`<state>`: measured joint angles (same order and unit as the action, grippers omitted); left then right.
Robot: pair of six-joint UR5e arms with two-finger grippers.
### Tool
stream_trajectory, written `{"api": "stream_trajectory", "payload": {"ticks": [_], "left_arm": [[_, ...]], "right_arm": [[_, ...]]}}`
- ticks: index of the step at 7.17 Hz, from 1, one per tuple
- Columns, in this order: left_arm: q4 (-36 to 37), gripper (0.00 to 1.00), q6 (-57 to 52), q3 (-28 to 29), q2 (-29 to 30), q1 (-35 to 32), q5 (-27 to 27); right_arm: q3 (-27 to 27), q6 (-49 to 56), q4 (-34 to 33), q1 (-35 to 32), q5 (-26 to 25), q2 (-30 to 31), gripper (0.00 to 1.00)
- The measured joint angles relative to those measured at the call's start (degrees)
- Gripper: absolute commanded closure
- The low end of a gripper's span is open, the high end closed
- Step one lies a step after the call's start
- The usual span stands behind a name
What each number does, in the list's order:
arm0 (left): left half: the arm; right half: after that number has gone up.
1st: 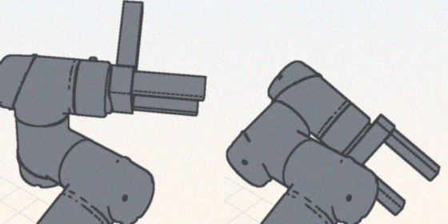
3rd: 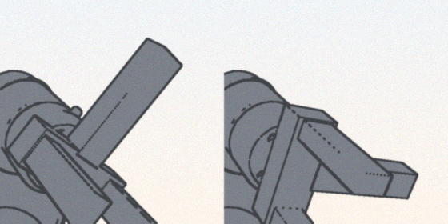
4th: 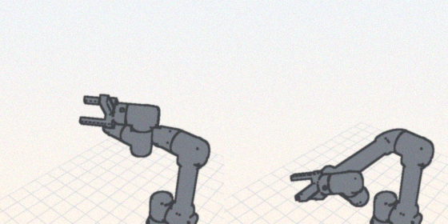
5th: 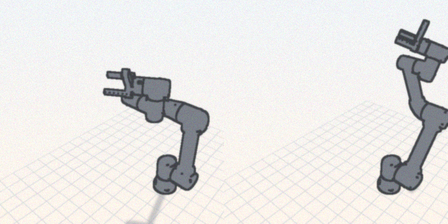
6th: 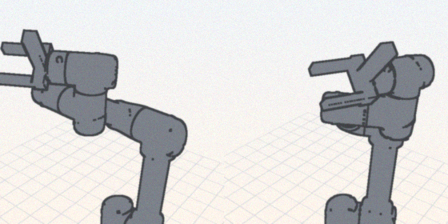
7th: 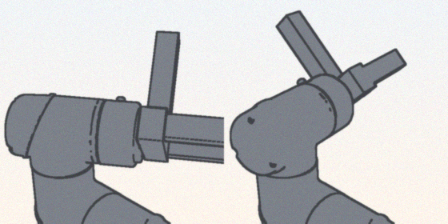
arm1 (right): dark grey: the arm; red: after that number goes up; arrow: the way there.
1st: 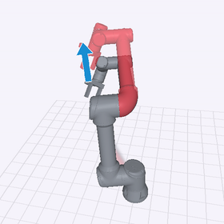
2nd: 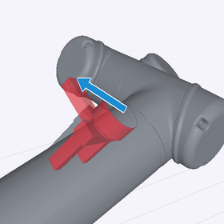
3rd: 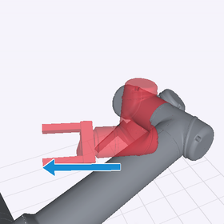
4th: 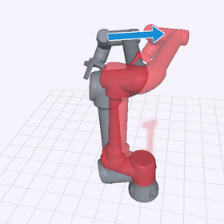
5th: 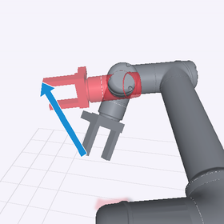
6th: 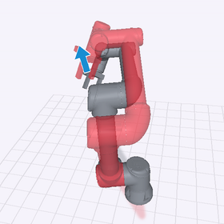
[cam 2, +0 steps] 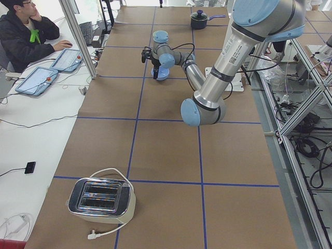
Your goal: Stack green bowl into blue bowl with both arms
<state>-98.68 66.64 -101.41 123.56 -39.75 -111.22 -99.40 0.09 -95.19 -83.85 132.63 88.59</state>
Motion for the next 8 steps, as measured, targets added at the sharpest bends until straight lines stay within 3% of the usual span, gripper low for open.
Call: {"api": "stream_trajectory", "payload": {"ticks": [2,4,6,8], "left_arm": [[2.5,0.02,-11.9,-5.2,-8.8,-9.1,-3.8],[3.0,0.02,-31.6,-5.9,-18.3,-20.4,-9.5],[3.2,0.02,-52.6,-4.4,-27.6,-33.4,-17.0],[3.1,0.02,-70.7,0.3,-34.0,-44.8,-23.2]], "right_arm": [[-0.6,-0.1,0.0,0.0,0.5,0.0,0.00],[-1.6,-2.4,0.1,0.6,1.2,-0.1,0.00],[-3.6,-7.7,0.4,3.0,1.2,-0.4,0.00],[-3.2,-17.2,6.0,8.1,0.9,-1.5,0.00]]}}
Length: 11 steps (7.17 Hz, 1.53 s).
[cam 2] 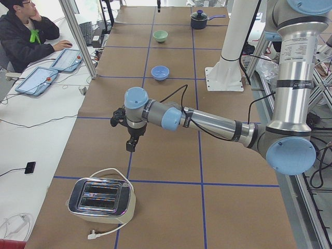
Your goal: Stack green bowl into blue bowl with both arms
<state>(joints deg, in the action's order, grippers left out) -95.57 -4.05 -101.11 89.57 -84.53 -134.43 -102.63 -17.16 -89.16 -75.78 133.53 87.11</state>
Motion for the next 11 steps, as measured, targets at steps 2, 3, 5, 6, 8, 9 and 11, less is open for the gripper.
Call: {"api": "stream_trajectory", "payload": {"ticks": [2,3,5,6,8,9,11], "left_arm": [[-0.3,0.02,-9.4,3.3,-3.1,-5.6,-1.3],[-0.3,0.02,-10.7,3.7,-3.6,-6.5,-1.3],[-0.5,0.02,-11.4,3.9,-4.4,-6.9,-1.4],[-0.6,0.02,-11.5,3.9,-4.7,-6.9,-1.4],[-0.7,0.02,-11.4,4.0,-4.8,-7.0,-1.5],[-0.7,0.02,-11.4,4.0,-4.8,-7.0,-1.4],[-0.7,0.02,-11.4,4.1,-4.8,-7.0,-1.4]], "right_arm": [[3.6,-10.8,11.1,6.1,-1.6,-0.9,0.00],[6.0,-14.2,15.5,8.7,-3.3,-1.5,0.00],[9.2,-16.9,19.7,12.4,-6.3,-2.2,0.04],[9.9,-17.2,20.4,13.6,-7.2,-2.3,0.10],[11.0,-17.3,20.7,15.1,-7.9,-2.3,0.46],[11.6,-17.3,20.8,15.4,-8.0,-2.3,0.78],[12.0,-17.2,20.8,15.5,-7.9,-2.1,1.00]]}}
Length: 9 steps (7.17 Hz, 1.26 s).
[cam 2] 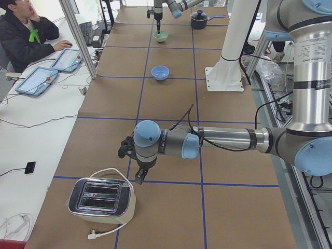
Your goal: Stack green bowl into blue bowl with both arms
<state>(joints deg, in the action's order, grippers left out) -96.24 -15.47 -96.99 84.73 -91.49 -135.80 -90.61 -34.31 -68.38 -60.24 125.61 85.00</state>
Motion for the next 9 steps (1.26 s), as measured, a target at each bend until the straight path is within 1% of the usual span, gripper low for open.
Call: {"api": "stream_trajectory", "payload": {"ticks": [4,6,7,8,9], "left_arm": [[0.0,0.02,0.3,0.2,0.0,0.1,0.0],[0.0,0.02,0.5,0.2,0.1,0.1,-0.1],[0.0,0.02,0.6,0.2,0.1,0.1,-0.1],[0.0,0.02,0.6,0.2,0.1,0.1,-0.1],[0.0,0.02,0.7,0.3,0.1,0.1,-0.1]], "right_arm": [[-0.9,0.2,0.1,-0.1,0.2,0.2,1.00],[-3.2,-1.9,-0.1,0.0,1.0,-0.9,1.00],[-4.3,-6.8,-0.1,0.3,2.0,-3.4,1.00],[-5.1,-14.9,0.0,2.1,2.9,-7.5,1.00],[-5.9,-24.2,0.0,5.5,2.4,-12.4,1.00]]}}
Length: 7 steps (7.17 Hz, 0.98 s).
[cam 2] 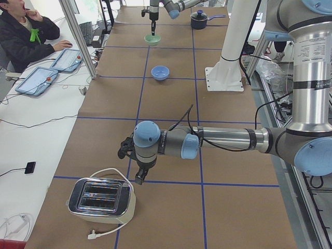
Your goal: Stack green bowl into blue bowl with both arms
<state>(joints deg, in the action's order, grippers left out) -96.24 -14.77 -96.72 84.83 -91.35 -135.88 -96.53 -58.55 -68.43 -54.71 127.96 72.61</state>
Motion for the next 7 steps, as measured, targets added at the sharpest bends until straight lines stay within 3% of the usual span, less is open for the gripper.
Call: {"api": "stream_trajectory", "payload": {"ticks": [3,5,7], "left_arm": [[0.0,0.02,0.1,0.7,0.1,0.0,0.0],[-0.1,0.02,0.0,1.1,0.2,0.0,0.0],[-0.1,0.02,0.0,1.2,0.2,0.0,0.0]], "right_arm": [[-0.7,-22.6,-2.4,14.5,-12.8,-13.1,1.00],[-0.8,-25.9,-10.2,19.9,-18.2,-18.6,1.00],[-0.4,-26.3,-12.9,23.0,-21.7,-19.9,1.00]]}}
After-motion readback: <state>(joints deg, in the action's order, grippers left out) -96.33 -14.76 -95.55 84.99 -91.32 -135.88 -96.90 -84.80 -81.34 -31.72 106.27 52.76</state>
